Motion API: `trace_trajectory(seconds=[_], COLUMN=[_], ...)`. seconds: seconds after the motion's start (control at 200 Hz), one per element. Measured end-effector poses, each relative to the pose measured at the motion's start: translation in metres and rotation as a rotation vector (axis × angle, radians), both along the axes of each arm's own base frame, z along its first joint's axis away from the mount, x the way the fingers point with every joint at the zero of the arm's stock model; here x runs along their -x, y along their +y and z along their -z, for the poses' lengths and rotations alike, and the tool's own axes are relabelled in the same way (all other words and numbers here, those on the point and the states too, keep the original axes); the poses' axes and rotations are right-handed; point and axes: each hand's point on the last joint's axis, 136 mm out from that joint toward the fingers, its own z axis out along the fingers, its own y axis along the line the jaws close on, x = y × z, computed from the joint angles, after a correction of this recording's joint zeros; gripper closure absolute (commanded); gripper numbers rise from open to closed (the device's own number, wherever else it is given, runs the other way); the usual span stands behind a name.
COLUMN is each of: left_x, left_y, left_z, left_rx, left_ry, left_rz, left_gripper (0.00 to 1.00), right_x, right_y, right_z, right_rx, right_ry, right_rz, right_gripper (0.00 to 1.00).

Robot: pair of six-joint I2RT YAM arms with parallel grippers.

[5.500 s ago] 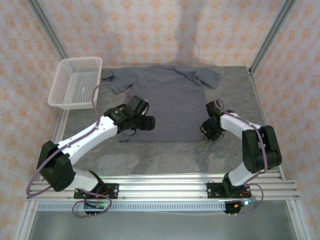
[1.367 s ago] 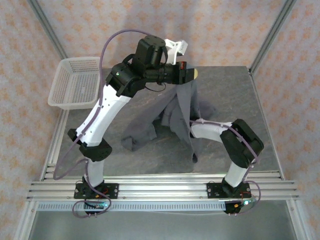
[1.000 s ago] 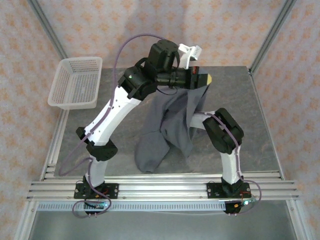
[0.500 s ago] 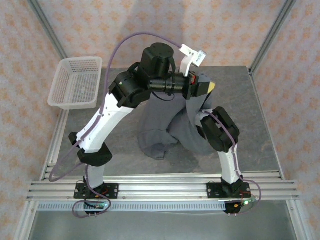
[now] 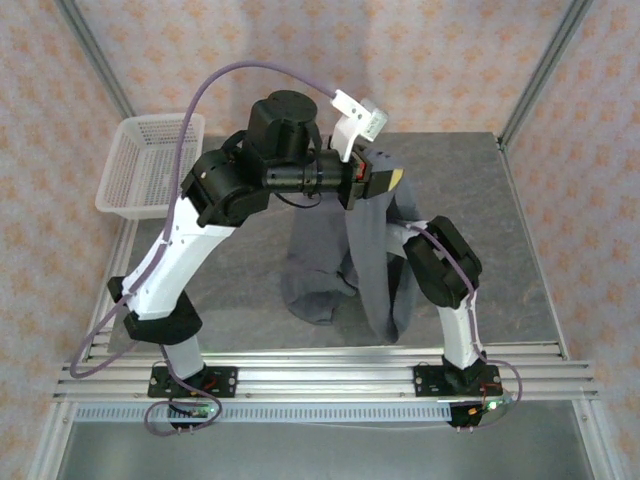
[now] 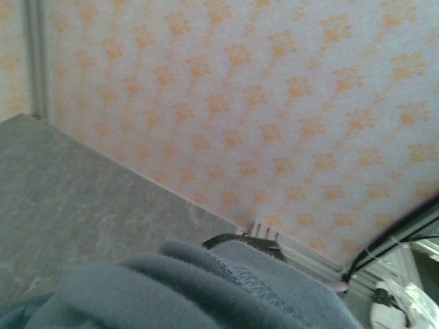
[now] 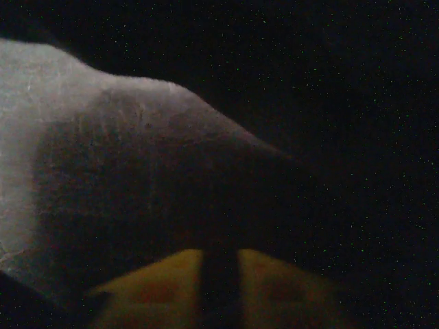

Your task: Fold the inside-out t-shirt

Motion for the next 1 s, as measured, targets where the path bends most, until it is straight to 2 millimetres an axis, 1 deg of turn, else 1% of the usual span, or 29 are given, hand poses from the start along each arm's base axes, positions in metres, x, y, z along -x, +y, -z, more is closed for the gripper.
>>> trace_trajectory(seconds=[0.06, 0.115, 0.18, 0.245, 0.305, 0.32, 0.37, 0.415, 0.465, 0.49, 0.545, 0.615, 0.681, 0.721, 0.776, 0.806, 0.861, 0.926, 1.001], left_x=[-0.008, -0.021, -0.045, -0.079, -0.117, -0.123, -0.152, -0.169, -0.186, -0.192, -0.202, -0.206, -0.199, -0.193, -0.180, -0.171, -0.151, -0.129, -0.112], left_y=[0.007, 0.014, 0.030, 0.056, 0.089, 0.096, 0.128, 0.151, 0.176, 0.185, 0.205, 0.220, 0.228, 0.231, 0.234, 0.237, 0.244, 0.252, 0.261], left_z=[0.005, 0.010, 0.022, 0.041, 0.069, 0.074, 0.105, 0.131, 0.165, 0.178, 0.213, 0.253, 0.290, 0.312, 0.345, 0.364, 0.393, 0.418, 0.435], left_rx=[-0.021, -0.039, -0.066, -0.108, -0.162, -0.174, -0.232, -0.279, -0.337, -0.357, -0.416, -0.479, -0.541, -0.578, -0.627, -0.657, -0.709, -0.746, -0.775], left_ry=[0.002, 0.010, 0.045, 0.093, 0.147, 0.157, 0.209, 0.258, 0.323, 0.347, 0.413, 0.480, 0.540, 0.576, 0.624, 0.651, 0.700, 0.746, 0.776], left_rz=[-0.059, -0.132, -0.248, -0.395, -0.549, -0.578, -0.692, -0.762, -0.833, -0.855, -0.899, -0.925, -0.927, -0.921, -0.910, -0.903, -0.895, -0.897, -0.903], left_gripper=[1.00, 1.00, 1.00, 1.00, 1.00, 1.00, 1.00, 1.00, 1.00, 1.00, 1.00, 1.00, 1.00, 1.00, 1.00, 1.00, 1.00, 1.00, 1.00], right_x=[0.001, 0.002, 0.010, 0.029, 0.054, 0.061, 0.078, 0.092, 0.103, 0.108, 0.111, 0.110, 0.106, 0.101, 0.090, 0.082, 0.068, 0.054, 0.044], right_y=[0.000, 0.002, 0.001, -0.006, -0.016, -0.017, -0.020, -0.019, -0.016, -0.014, -0.013, -0.014, -0.016, -0.018, -0.021, -0.024, -0.031, -0.041, -0.051], right_z=[-0.001, -0.003, -0.004, -0.006, -0.009, -0.011, -0.019, -0.032, -0.051, -0.064, -0.088, -0.119, -0.144, -0.157, -0.176, -0.187, -0.207, -0.233, -0.267], right_rx=[-0.011, -0.032, -0.056, -0.073, -0.074, -0.077, -0.089, -0.117, -0.162, -0.189, -0.239, -0.295, -0.335, -0.354, -0.385, -0.404, -0.439, -0.490, -0.567], right_ry=[0.003, 0.002, 0.017, 0.057, 0.102, 0.113, 0.126, 0.121, 0.096, 0.075, 0.027, -0.042, -0.095, -0.121, -0.158, -0.178, -0.217, -0.269, -0.322], right_rz=[0.010, 0.018, 0.019, 0.010, -0.009, -0.015, -0.042, -0.071, -0.100, -0.114, -0.128, -0.126, -0.111, -0.095, -0.052, -0.025, 0.023, 0.078, 0.125], right_gripper=[1.00, 1.00, 1.00, 1.00, 1.00, 1.00, 1.00, 1.00, 1.00, 1.00, 1.00, 1.00, 1.00, 1.00, 1.00, 1.00, 1.00, 1.00, 1.00])
